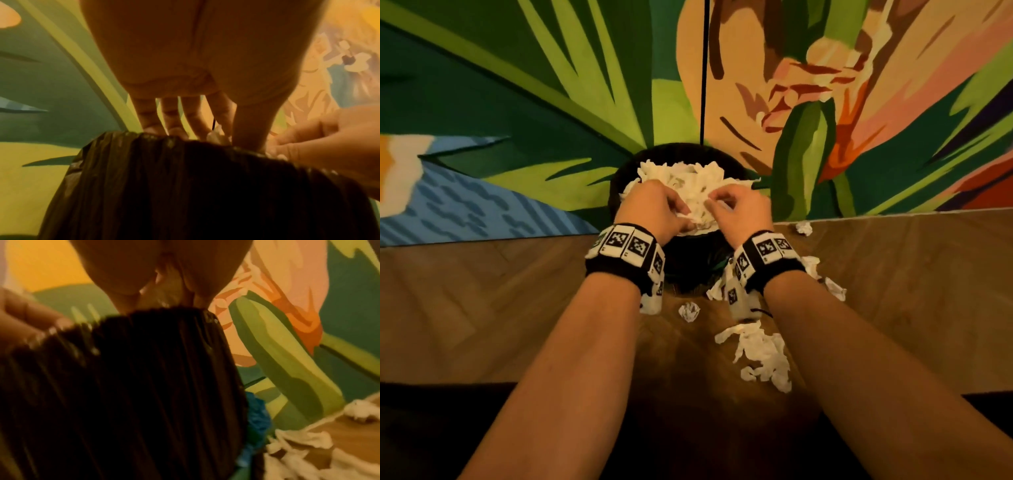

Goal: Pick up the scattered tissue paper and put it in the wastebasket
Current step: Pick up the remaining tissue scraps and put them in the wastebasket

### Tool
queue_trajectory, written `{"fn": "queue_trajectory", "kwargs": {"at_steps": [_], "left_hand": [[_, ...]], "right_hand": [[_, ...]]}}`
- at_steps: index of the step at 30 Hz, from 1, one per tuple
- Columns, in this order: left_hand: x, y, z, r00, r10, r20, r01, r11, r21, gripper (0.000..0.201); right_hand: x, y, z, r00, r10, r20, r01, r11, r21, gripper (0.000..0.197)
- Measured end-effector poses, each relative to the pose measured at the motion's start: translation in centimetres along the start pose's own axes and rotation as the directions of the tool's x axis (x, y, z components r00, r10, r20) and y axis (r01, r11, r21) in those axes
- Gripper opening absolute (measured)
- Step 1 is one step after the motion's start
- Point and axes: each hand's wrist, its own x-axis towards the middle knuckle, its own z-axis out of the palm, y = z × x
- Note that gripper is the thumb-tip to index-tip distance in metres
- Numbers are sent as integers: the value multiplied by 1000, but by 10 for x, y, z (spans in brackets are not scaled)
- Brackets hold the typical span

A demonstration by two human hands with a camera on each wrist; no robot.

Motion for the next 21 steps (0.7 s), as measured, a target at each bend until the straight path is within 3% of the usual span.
{"fn": "queue_trajectory", "kwargs": {"at_steps": [3, 9, 16, 18, 21], "left_hand": [[4, -7, 3, 993, -100, 66, 96, 993, 65, 20], [7, 11, 12, 956, -182, 230, 119, 958, 261, 35], [6, 22, 22, 939, -178, 295, 73, 940, 334, 29], [5, 22, 22, 938, -179, 296, 73, 938, 338, 29], [1, 24, 23, 944, -189, 272, 87, 934, 346, 28]], "right_hand": [[-5, 15, 8, 975, -197, 106, 217, 944, -247, 32], [-10, 19, 10, 953, -239, 187, 302, 813, -498, 52], [-14, 8, 9, 968, -111, 225, 225, 778, -587, 51], [-9, 4, 7, 954, -28, 297, 228, 711, -665, 56], [1, -2, 3, 903, 4, 429, 331, 631, -702, 59]]}}
